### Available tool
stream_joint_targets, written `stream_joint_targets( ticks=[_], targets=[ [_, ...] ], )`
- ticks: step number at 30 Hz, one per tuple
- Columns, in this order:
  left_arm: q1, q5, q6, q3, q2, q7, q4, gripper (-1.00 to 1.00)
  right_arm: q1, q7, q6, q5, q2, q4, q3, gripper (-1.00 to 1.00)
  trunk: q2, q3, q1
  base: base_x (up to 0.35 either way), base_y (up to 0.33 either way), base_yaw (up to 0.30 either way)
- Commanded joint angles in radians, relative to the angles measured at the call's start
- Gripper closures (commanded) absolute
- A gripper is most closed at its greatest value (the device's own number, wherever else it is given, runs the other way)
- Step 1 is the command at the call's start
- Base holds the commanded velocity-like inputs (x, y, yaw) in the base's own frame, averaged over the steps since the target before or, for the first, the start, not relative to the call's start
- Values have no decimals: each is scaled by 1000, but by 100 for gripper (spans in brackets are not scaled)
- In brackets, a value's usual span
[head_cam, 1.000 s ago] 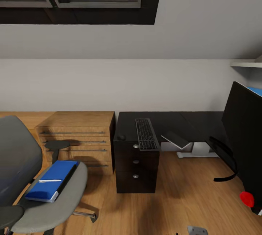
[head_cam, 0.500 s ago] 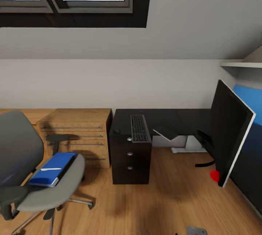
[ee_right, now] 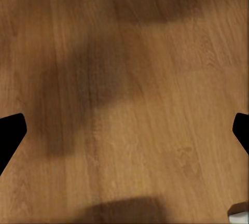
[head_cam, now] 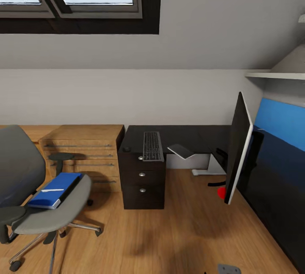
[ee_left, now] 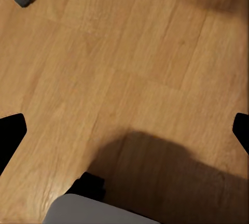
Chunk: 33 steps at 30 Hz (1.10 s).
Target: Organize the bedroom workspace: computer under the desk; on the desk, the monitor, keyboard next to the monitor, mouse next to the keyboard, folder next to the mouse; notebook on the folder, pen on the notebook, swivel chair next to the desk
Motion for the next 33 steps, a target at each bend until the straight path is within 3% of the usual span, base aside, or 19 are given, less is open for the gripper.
stream_joint_targets(
  ticks=[1, 23, 33],
  targets=[
    [0, 4, 5, -2, 0, 6, -3, -100, 0, -4, -3, -10, -1, 0, 9, -100, -1, -1, 0, -1, -10, 0],
    [0, 4, 5, -3, -1, 6, -2, -100, 0, -5, -5, -8, 0, 12, 9, -100, -1, -1, 0, -96, -163, 0],
    [0, 4, 5, -3, -3, 6, -3, -100, 0, -5, -38, -9, 0, 13, 9, -100, 69, 30, -38, -6, -7, 0]
  ],
)
